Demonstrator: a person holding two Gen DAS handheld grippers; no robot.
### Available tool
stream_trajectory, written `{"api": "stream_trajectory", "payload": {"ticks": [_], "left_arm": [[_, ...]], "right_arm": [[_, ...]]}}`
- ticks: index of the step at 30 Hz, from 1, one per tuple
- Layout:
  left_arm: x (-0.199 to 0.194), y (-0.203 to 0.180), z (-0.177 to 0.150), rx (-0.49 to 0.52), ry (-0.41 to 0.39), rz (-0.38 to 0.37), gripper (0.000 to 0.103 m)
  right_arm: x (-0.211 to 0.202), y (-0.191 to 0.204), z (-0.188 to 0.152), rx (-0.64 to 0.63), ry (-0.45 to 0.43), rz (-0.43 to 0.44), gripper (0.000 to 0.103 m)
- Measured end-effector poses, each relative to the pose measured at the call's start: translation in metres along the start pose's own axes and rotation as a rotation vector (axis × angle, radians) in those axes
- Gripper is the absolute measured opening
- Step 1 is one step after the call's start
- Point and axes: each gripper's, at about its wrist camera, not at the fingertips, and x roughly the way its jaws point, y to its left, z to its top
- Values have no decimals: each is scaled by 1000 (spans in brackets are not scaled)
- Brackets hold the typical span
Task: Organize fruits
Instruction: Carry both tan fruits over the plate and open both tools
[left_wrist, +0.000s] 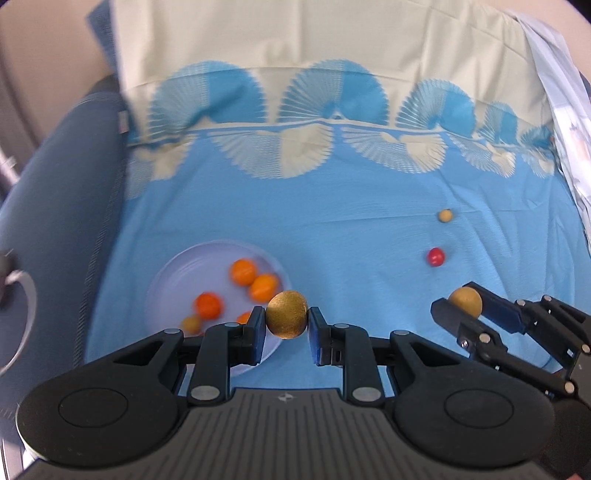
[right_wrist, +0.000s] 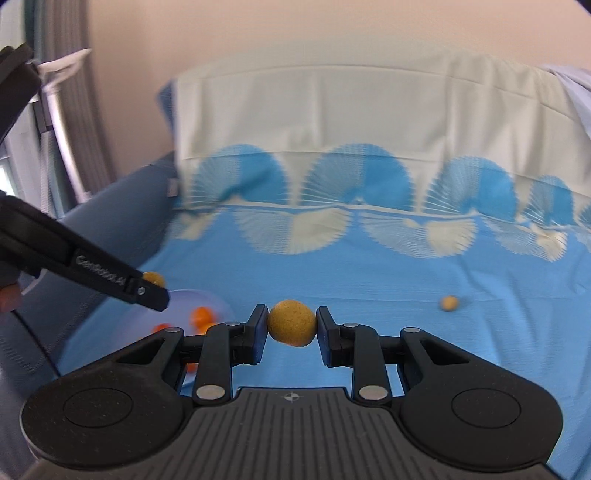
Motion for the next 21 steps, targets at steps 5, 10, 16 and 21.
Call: {"api": "stream_trajectory", "payload": {"ticks": [5, 10, 16, 21], "left_arm": [[-36, 39, -30, -58, -18, 34, 26], [-60, 70, -57, -109, -27, 56, 26], [-77, 93, -83, -147, -26, 59, 26], [-87, 104, -94, -166, -38, 47, 26]], "right_arm": [[-22, 51, -1, -52, 12, 65, 29], [-35, 95, -7, -114, 37, 103, 29], [-49, 127, -18, -128, 65, 115, 29], [-50, 140, -23, -132, 104, 100, 29]]}}
